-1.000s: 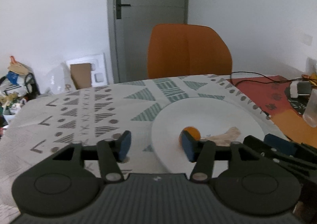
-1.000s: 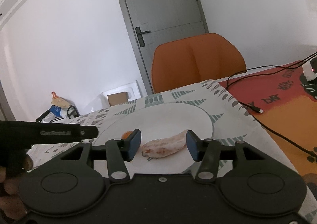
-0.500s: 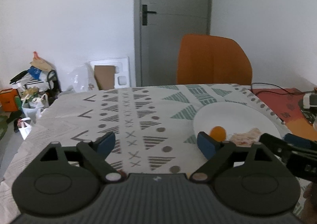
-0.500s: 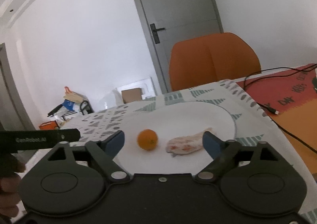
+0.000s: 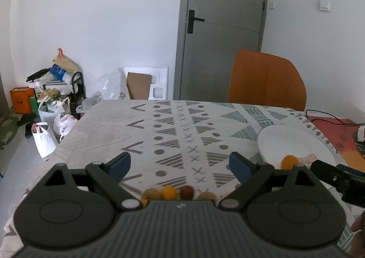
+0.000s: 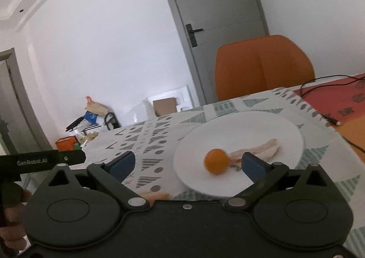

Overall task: Organize fruits
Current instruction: 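Return both tools to the fruit cluster and grasp another orange with the left gripper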

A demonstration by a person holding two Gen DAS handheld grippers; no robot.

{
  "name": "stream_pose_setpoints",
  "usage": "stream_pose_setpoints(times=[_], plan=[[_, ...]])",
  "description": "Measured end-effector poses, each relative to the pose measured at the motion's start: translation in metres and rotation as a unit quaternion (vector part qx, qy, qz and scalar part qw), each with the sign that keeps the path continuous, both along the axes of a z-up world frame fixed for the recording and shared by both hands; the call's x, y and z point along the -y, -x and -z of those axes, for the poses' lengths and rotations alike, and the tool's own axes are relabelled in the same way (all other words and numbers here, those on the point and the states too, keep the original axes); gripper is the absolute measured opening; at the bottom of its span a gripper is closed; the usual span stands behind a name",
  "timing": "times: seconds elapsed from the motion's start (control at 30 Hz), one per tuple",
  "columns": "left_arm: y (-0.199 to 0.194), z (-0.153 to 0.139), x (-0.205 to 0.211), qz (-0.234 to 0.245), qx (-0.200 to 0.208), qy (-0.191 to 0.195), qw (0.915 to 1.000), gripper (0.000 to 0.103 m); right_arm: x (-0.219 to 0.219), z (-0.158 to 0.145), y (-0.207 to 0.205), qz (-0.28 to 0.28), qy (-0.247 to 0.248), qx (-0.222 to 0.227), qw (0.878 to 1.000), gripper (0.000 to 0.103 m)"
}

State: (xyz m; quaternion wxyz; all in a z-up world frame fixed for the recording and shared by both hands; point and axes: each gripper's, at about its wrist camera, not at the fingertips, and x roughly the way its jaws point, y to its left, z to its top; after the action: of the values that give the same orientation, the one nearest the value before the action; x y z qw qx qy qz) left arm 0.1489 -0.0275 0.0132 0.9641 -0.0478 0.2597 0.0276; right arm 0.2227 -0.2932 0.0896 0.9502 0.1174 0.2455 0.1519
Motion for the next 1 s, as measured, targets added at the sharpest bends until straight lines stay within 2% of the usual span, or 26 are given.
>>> stream_pose_setpoints(times=[0.4,0.63,0.83,1.0], plan=[[0.011,0.018,-0.044,-0.018,-0.022,0.042,0.9987,0.092,-0.035,0.003,0.003,-0.024,0.016,-0.010,1.000,0.101],[0.015,0.035,-0.058,-0.023,-0.034,0.059,0.9974,0.086,-0.055,0.006,0.006,-0.048,0.037,-0.018,0.998,0.099],[0.016,0.055,-0.066,-0.032,-0.053,0.092,0.9938,0.073,-0.069,0.011,0.008,-0.071,0.061,-0.030,0.995,0.091],[0.012,0.065,-0.074,-0.026,-0.063,0.123,0.9900,0.068,-0.083,0.017,0.008,-0.092,0.073,-0.042,0.992,0.078]])
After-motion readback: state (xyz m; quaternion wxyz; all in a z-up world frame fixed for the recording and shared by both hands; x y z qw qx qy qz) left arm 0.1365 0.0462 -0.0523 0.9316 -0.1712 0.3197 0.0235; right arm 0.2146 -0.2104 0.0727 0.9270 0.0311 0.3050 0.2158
